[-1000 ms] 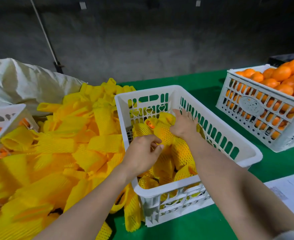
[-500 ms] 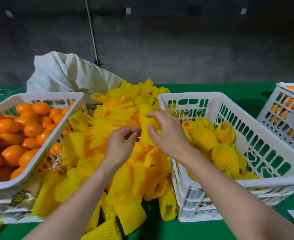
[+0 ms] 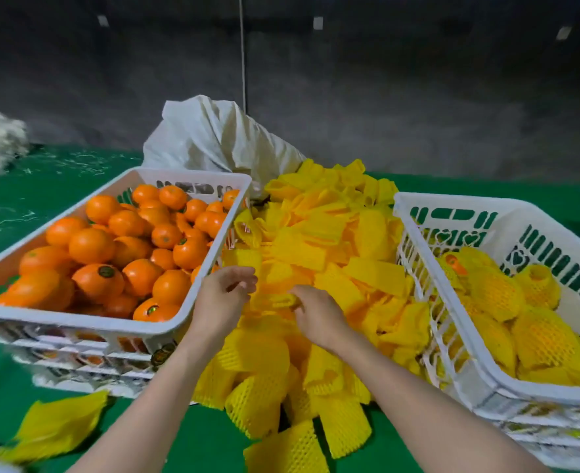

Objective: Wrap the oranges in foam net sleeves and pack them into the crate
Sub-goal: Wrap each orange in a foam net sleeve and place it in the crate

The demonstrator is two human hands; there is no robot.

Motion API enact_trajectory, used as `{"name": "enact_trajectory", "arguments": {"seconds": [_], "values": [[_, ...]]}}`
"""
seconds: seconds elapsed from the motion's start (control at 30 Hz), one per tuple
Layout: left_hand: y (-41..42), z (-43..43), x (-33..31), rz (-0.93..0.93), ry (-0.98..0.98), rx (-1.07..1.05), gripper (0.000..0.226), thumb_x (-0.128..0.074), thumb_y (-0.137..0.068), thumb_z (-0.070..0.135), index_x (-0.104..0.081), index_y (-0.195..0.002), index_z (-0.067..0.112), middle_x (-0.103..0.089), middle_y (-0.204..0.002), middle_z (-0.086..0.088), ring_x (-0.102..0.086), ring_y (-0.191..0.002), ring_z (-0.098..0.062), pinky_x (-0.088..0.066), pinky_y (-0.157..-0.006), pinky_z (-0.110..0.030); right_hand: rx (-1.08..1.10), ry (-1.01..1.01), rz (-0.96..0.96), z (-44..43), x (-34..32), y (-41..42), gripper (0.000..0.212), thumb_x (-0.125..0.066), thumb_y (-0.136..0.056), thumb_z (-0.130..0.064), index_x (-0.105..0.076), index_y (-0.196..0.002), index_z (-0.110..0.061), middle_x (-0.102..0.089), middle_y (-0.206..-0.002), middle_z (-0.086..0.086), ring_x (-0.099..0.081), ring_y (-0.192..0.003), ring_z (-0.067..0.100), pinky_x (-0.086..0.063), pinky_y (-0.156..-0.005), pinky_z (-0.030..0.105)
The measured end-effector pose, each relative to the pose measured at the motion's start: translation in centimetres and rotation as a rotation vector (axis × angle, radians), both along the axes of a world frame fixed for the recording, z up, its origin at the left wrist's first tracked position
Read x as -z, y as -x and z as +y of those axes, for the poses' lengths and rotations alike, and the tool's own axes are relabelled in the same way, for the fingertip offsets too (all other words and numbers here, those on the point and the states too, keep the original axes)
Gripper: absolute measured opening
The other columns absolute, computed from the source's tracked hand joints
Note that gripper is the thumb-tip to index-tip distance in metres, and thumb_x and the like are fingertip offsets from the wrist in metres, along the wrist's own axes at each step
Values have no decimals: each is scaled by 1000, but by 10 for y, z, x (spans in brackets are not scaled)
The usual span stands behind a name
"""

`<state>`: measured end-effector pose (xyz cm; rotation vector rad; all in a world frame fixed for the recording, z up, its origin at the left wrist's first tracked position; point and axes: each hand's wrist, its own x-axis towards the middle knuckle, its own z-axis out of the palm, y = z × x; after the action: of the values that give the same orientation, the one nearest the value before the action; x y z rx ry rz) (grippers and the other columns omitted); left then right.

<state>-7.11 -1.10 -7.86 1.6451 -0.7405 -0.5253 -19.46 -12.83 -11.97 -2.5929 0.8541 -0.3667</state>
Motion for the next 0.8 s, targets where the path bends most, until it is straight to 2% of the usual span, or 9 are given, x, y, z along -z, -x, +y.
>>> {"name": "enact_trajectory", "arguments": {"seconds": [0.17, 0.27, 0.3, 0.4, 0.47, 0.57, 0.67, 0.73, 0.8], "values": [[-10, 1, -1, -156, -104, 231, 50, -67, -87, 11, -50, -134, 18, -53, -130, 9, -48, -122, -10, -46, -93, -34, -42, -407, -463, 2, -44, 9, 26, -54, -89, 4, -58, -107, -15, -64, -103, 4, -61, -95, 16, -46, -80, 22], [-8, -4, -11, -232, -60, 282, 24, -72, -84, 21, -66, -107, 21, -70, -99, 2, -63, -91, -11, -54, -77, -38, -96, -590, -540, 12, -63, 15, 41, -52, -91, 3, -50, -114, -31, -59, -102, 5, -58, -86, 14, -47, -73, 24], [-8, -3, -14, -272, -43, 267, 11, -73, -83, 22, -67, -92, 24, -68, -83, 1, -62, -77, -9, -52, -65, -32, -92, -550, -530, 15, -66, 16, 47, -54, -92, -2, -46, -121, -38, -58, -109, 1, -58, -89, 17, -48, -74, 26], [-11, 2, -18, -414, 17, 206, 24, -75, -80, 21, -57, -70, 31, -53, -59, 10, -51, -55, -2, -36, -47, -13, -105, -248, -514, 28, -73, 13, 52, -64, -88, -17, -43, -127, -46, -45, -126, -34, -50, -116, -1, -41, -90, 14], [-12, 9, -21, -497, 12, 145, 23, -77, -77, 22, -56, -70, 15, -41, -56, 9, -41, -51, -8, -32, -47, -17, -56, -9, -529, 36, -75, 2, 36, -73, -80, -20, -60, -114, -26, -54, -116, -17, -50, -111, 1, -37, -86, 6], [-19, 18, -25, -566, -23, 67, 29, -77, -77, 23, -50, -77, 13, -41, -59, 6, -37, -52, -12, -33, -49, -18, -3, 229, -548, 48, -78, -16, 25, -80, -70, -18, -60, -79, -7, -59, -98, 7, -50, -98, 13, -33, -82, 16], [-32, 29, -31, -542, -4, 33, 30, -75, -79, 21, -46, -75, 13, -38, -58, 5, -33, -49, -8, -31, -46, -19, -56, 292, -536, 60, -82, -37, 22, -75, -71, -18, -59, -80, -6, -55, -77, -3, -46, -79, 10, -37, -73, 26], [-46, 36, -33, -526, -9, 35, 34, -75, -80, 22, -44, -68, 14, -37, -56, 4, -31, -48, -7, -30, -47, -19, -72, 231, -521, 65, -86, -52, 19, -73, -76, -17, -62, -89, -7, -46, -74, -12, -43, -74, 9, -35, -71, 26], [-63, 42, -37, -423, 9, 94, 32, -73, -82, 27, -49, -65, 14, -42, -56, 5, -36, -50, -7, -28, -49, -18, -87, 173, -501, 66, -90, -65, 14, -70, -81, -13, -61, -89, -6, -49, -78, -8, -46, -74, 13, -37, -69, 27]]}}
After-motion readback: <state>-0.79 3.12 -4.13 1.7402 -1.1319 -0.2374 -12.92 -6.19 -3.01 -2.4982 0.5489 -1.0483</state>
